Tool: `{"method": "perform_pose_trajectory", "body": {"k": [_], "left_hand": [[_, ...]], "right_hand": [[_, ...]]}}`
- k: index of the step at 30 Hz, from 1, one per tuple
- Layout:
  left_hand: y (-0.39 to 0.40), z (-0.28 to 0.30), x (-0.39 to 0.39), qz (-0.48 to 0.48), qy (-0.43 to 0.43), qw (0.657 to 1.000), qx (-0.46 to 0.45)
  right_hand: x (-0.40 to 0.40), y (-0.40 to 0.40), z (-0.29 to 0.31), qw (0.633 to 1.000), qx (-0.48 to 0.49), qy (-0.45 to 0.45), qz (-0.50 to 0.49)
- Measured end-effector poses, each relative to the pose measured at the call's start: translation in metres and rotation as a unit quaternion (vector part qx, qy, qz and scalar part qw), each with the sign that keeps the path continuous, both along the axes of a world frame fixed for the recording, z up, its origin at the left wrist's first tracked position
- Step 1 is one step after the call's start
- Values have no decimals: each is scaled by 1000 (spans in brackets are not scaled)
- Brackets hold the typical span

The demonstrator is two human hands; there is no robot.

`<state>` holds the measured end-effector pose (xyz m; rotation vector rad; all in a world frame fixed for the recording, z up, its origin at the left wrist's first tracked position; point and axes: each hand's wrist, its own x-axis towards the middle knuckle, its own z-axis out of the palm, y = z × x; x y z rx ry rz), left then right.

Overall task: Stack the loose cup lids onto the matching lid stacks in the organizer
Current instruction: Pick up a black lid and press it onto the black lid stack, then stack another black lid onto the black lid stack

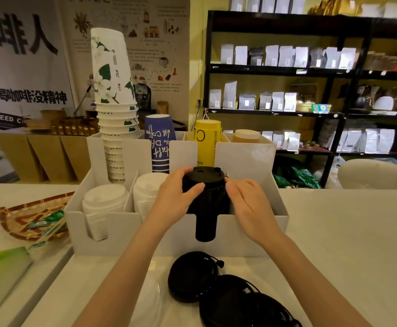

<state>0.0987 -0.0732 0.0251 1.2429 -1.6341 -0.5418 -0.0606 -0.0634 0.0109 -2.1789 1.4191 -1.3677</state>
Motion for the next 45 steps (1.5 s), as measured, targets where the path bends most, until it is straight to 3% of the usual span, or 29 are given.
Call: {"method": "perform_pose_trajectory", "body": {"k": [5, 13, 18, 21, 25, 28, 30, 37, 45], "left_hand": [[7, 1, -6, 25, -22, 999, -10], [17, 4, -11, 7, -90, 996, -17], [36, 2, -2, 44, -114, 988, -90], [62, -4, 10, 22, -101, 986, -129], [76, -18, 26, -40, -178, 983, 0], [75, -31, 29, -86, -320, 929, 163], [75, -39, 26, -102, -371, 898, 212], [72, -44, 23, -125, -374, 894, 212], [79, -2, 30, -96, -280, 942, 158]], "right_hand": [[-1, 9, 4, 997, 39, 58, 26], [-1, 50, -9, 998, 45, 15, 49], [-2, 68, -38, 988, 100, 100, 66], [-3, 70, -46, 981, 151, 100, 64], [-3, 74, -52, 973, 195, 103, 68], [-2, 78, -55, 968, 202, 117, 88], [-1, 80, -56, 966, 207, 125, 90], [-1, 79, -60, 962, 221, 127, 94], [3, 79, -25, 979, 186, 25, 83]]}}
